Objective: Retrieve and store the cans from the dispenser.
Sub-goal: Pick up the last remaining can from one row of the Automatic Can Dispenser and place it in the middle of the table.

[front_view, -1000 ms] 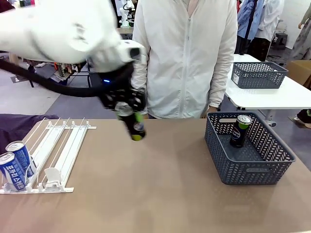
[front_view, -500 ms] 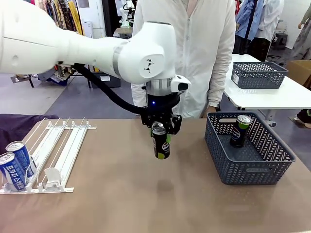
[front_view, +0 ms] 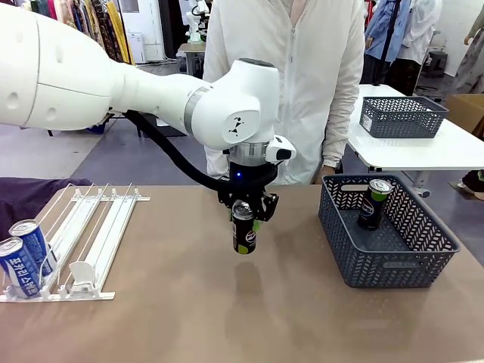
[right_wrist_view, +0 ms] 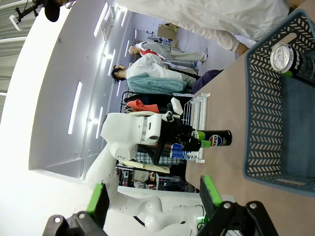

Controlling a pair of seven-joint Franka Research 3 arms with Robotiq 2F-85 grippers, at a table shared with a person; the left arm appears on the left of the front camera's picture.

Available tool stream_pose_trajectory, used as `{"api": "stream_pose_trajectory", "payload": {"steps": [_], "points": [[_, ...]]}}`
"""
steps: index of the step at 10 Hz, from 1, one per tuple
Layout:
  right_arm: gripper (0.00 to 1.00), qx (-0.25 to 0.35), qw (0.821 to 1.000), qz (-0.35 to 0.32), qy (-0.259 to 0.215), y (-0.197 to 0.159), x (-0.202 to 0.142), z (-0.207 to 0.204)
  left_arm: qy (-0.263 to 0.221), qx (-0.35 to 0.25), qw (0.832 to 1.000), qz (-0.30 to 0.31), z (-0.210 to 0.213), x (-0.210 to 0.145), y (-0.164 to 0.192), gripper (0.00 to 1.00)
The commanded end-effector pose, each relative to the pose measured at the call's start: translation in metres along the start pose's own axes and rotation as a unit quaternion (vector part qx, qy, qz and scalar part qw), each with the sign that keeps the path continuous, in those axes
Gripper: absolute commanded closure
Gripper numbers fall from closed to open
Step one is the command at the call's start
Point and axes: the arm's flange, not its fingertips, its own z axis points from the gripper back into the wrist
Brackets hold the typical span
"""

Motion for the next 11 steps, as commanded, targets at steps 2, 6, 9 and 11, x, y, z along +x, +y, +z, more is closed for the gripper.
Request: {"api": "stream_pose_trajectory", "payload": {"steps": [2,6,9,11], "points": [[0.00,-0.003,1.000,0.012,0.005,0.000,0.000,0.002,-0.006,0.003,1.000,0.022,-0.011,-0.009,0.010,1.00],[0.00,-0.003,1.000,0.012,0.005,0.000,0.000,0.002,0.001,-0.004,1.000,0.030,-0.025,-0.010,0.016,1.00],[0.00,-0.003,1.000,0.012,0.005,0.000,0.000,0.002,0.005,-0.014,0.999,0.032,-0.024,-0.010,0.017,0.00],[0.00,-0.003,1.000,0.012,0.005,0.000,0.000,0.002,-0.003,-0.013,0.999,0.040,-0.017,-0.013,0.019,0.00]]}}
